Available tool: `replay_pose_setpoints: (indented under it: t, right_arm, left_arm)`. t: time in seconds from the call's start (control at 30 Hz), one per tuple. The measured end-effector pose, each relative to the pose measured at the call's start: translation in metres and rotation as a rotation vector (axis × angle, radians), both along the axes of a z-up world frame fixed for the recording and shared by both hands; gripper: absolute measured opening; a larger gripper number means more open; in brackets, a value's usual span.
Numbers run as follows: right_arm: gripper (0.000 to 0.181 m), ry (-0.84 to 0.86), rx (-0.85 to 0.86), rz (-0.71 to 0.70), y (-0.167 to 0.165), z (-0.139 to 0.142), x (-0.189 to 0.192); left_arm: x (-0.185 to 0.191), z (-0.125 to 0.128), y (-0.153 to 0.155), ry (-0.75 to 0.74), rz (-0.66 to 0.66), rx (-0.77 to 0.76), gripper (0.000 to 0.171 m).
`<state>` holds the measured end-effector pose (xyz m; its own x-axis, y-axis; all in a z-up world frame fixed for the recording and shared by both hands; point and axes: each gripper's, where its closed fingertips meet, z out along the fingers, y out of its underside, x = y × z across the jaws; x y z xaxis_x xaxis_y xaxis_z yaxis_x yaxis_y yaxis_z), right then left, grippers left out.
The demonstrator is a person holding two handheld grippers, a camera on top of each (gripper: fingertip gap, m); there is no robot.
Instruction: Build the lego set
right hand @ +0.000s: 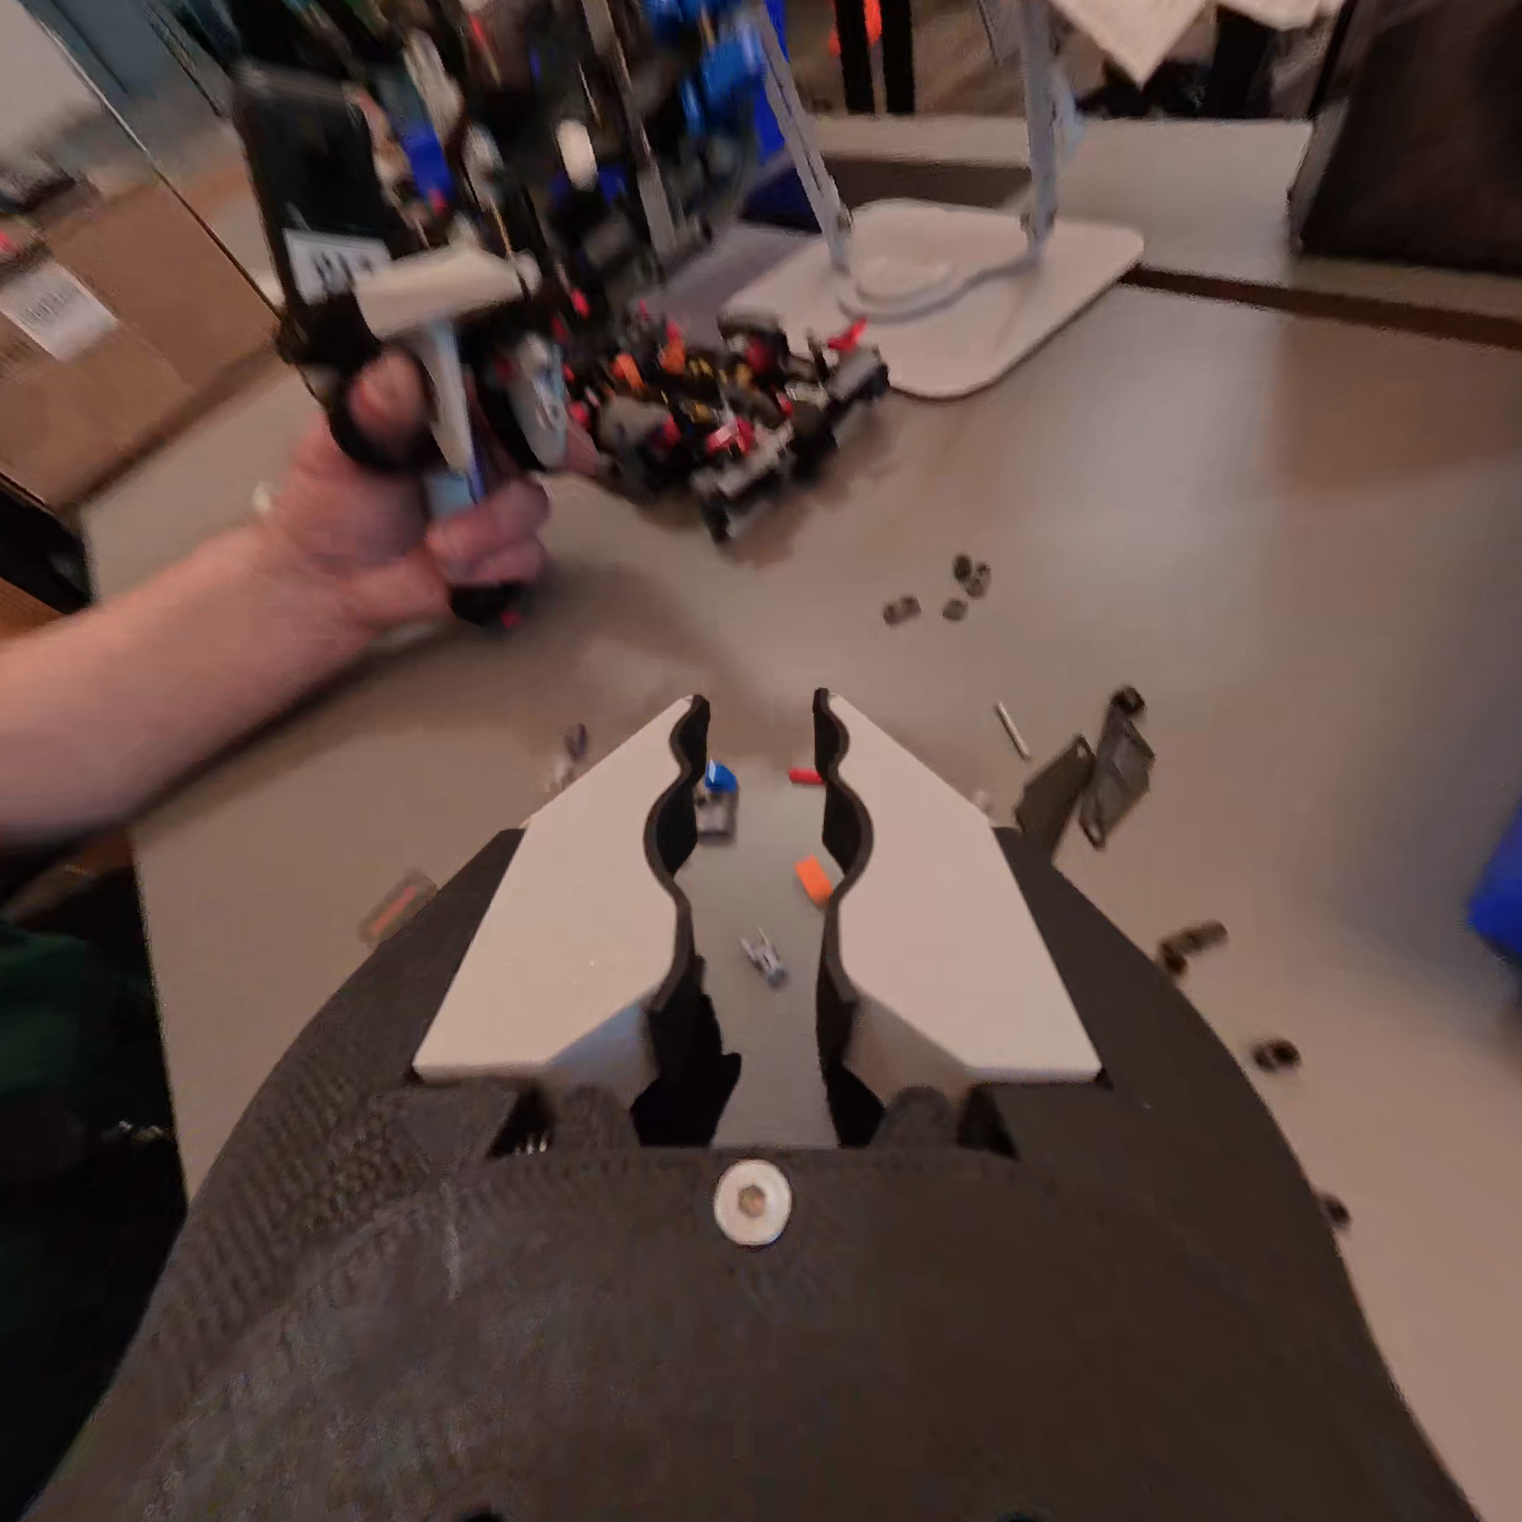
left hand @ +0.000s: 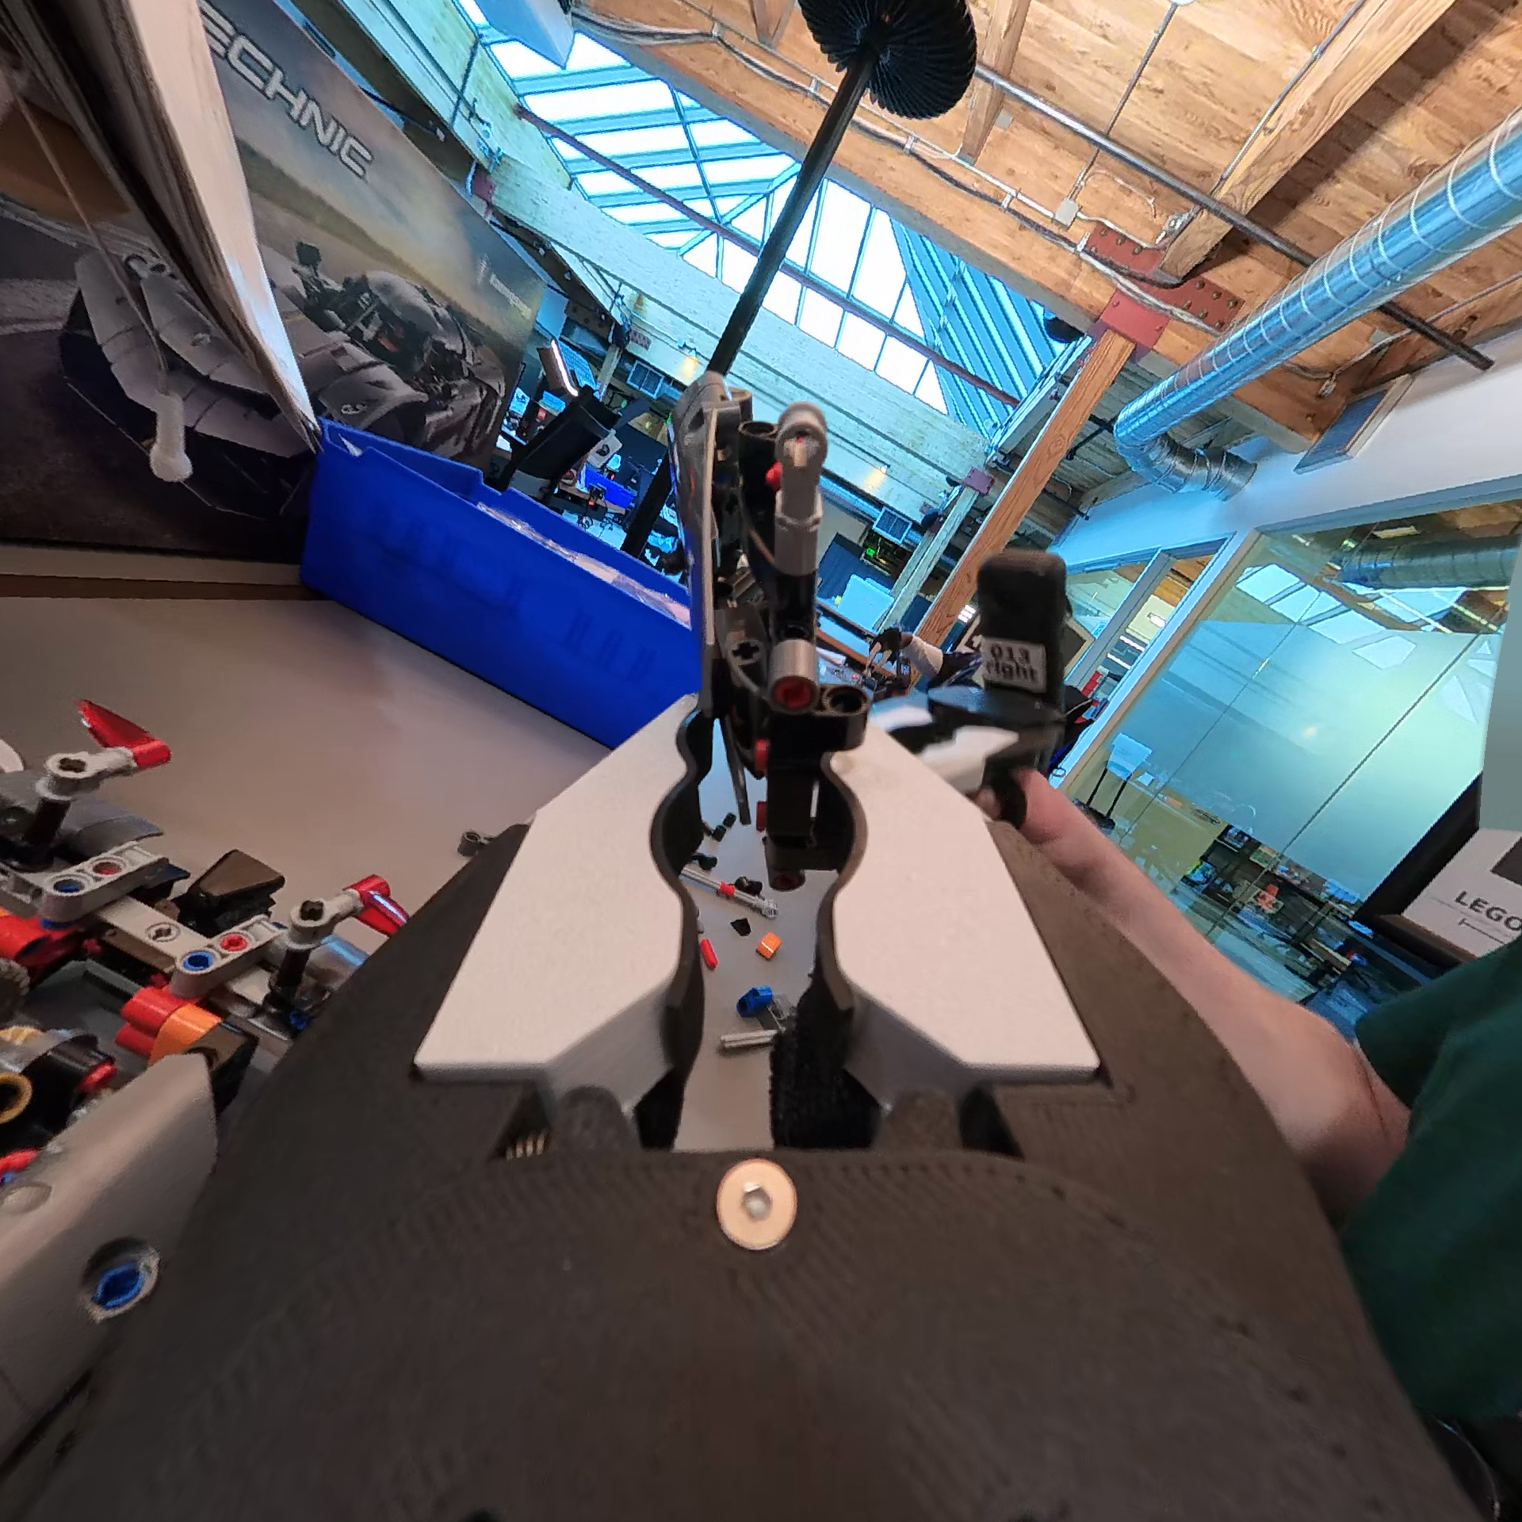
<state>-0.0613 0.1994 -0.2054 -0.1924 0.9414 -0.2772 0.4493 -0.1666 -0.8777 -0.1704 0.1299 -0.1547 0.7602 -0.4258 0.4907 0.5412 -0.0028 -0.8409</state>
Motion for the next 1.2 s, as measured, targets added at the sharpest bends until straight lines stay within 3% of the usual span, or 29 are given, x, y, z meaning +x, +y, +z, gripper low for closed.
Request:
replay_pose_setpoints:
  t: [0.17, 0.27, 0.47, 0.57, 0.83, 1.2]
  right_arm:
    - [0.015, -0.121, 0.142, -0.070, 0.020, -0.025, 0.028]
    - [0.019, -0.240, 0.194, -0.089, 0.033, -0.046, 0.041]
    - [0.021, -0.386, 0.310, -0.117, 0.029, -0.083, 0.034]
    - [0.009, -0.402, 0.326, -0.131, 0.027, -0.090, 0.028]
    - [0.007, -0.347, 0.344, -0.143, 0.030, -0.081, 0.021]
    - [0.007, -0.100, 0.470, -0.129, 0.012, -0.004, -0.002]
  left_arm:
    - [-0.007, -0.003, -0.003, -0.028, 0.009, 0.003, 0.019]
    - [-0.008, -0.005, -0.003, -0.068, -0.005, 0.009, 0.019]
    - [-0.001, -0.004, 0.001, -0.054, -0.028, 0.006, 0.019]
    - [-0.002, -0.003, -0.001, -0.058, -0.027, 0.011, 0.019]
    - [-0.003, -0.001, -0.001, -0.076, -0.030, 0.020, 0.019]
    - [-0.003, 0.006, -0.002, -0.113, -0.042, 0.044, 0.020]
